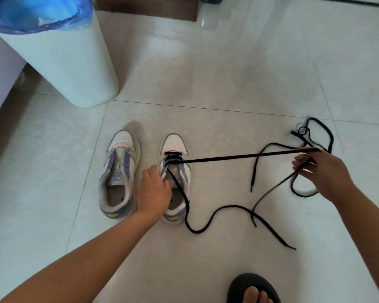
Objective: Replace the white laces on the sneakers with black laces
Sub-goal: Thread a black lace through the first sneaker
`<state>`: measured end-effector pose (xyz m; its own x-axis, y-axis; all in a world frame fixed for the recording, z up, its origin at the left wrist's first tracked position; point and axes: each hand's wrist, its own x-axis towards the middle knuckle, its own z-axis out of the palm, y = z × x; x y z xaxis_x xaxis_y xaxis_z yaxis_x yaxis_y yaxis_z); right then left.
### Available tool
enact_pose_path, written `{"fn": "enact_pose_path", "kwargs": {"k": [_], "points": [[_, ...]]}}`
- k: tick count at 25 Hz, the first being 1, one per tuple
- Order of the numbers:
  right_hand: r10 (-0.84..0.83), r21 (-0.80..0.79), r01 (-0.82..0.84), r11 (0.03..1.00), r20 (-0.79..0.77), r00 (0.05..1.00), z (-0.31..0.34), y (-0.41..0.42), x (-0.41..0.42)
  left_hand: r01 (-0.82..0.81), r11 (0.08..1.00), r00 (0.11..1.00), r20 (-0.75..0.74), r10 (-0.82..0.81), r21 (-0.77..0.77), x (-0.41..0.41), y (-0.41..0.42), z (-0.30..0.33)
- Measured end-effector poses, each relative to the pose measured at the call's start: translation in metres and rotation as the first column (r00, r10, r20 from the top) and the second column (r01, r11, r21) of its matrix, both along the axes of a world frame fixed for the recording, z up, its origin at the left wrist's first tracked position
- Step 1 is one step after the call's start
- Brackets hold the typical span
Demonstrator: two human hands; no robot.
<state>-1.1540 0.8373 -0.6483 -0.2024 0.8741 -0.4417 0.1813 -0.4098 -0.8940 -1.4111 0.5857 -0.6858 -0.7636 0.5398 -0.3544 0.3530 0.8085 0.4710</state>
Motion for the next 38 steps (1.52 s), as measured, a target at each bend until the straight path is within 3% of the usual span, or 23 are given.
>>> {"fn": "enact_pose_path", "kwargs": {"k": [2,4,5,6,7,8,9,11,15,21,25,28,31,33,36,38], "points": [[-0.037,-0.051,0.033,0.998,-0.071,0.997,-0.003,0.009,0.014,-0.003,1.0,1.0,-0.002,0.003,0.004,-0.001,-0.001,-0.001],[0.051,-0.167,-0.074,0.983,-0.136,0.989,0.0,0.024,0.035,-0.013,1.0,1.0,-0.008,0.012,-0.005,-0.004,-0.002,-0.003],[0.05,-0.148,-0.08,0.986,-0.197,0.979,-0.007,0.028,0.046,-0.015,1.0,1.0,-0.009,0.015,-0.003,-0.005,-0.003,-0.004],[0.103,-0.026,-0.106,0.994,-0.096,0.99,-0.013,0.041,0.062,-0.017,1.0,1.0,-0.008,0.017,0.001,-0.005,-0.002,-0.006],[0.06,-0.029,-0.061,0.998,-0.043,0.997,-0.018,0.053,0.073,-0.022,1.0,1.0,-0.009,0.022,0.002,-0.005,-0.002,-0.007],[0.021,0.039,-0.025,0.999,0.103,0.994,-0.027,0.058,0.08,-0.022,1.0,1.0,-0.018,0.022,-0.002,-0.005,-0.002,-0.01],[-0.056,-0.135,0.074,0.988,0.134,0.989,-0.021,0.057,0.084,-0.013,1.0,0.999,-0.047,0.013,-0.009,-0.005,-0.002,-0.013],[-0.172,-0.224,0.205,0.953,0.156,0.973,-0.017,0.057,0.091,0.011,0.999,0.992,-0.121,-0.015,-0.033,-0.008,-0.002,-0.02],[-0.349,-0.216,0.421,0.881,0.304,0.887,-0.018,0.056,0.112,-0.026,1.0,0.997,-0.077,0.026,-0.002,-0.013,-0.002,-0.027],[-0.546,-0.211,0.615,0.76,0.307,0.78,-0.011,0.056,0.131,-0.041,0.999,0.996,-0.081,0.042,0.021,-0.02,-0.001,-0.031],[-0.576,-0.391,0.632,0.669,0.265,0.774,-0.021,0.053,0.118,-0.034,0.999,0.996,-0.078,0.036,0.02,-0.02,-0.003,-0.027],[-0.487,-0.531,0.464,0.709,0.108,0.867,-0.031,0.033,0.061,0.06,0.996,0.986,-0.162,-0.049,0.068,-0.018,-0.003,-0.017],[-0.264,-0.626,0.236,0.743,0.049,0.963,-0.043,-0.01,-0.017,0.154,0.979,0.955,-0.274,-0.113,0.134,-0.02,-0.001,-0.009],[-0.069,-0.667,0.054,0.743,0.004,0.998,-0.052,-0.041,-0.063,0.133,0.987,0.961,-0.254,-0.106,0.091,-0.026,0.004,-0.008],[0.117,-0.617,-0.139,0.775,-0.076,0.99,-0.054,-0.081,-0.124,0.158,0.985,0.975,-0.166,-0.144,0.07,-0.03,0.013,-0.013],[0.17,-0.477,-0.209,0.854,-0.124,0.978,-0.048,-0.099,-0.158,0.175,0.979,0.98,-0.117,-0.162,0.105,-0.031,0.017,-0.016]]}}
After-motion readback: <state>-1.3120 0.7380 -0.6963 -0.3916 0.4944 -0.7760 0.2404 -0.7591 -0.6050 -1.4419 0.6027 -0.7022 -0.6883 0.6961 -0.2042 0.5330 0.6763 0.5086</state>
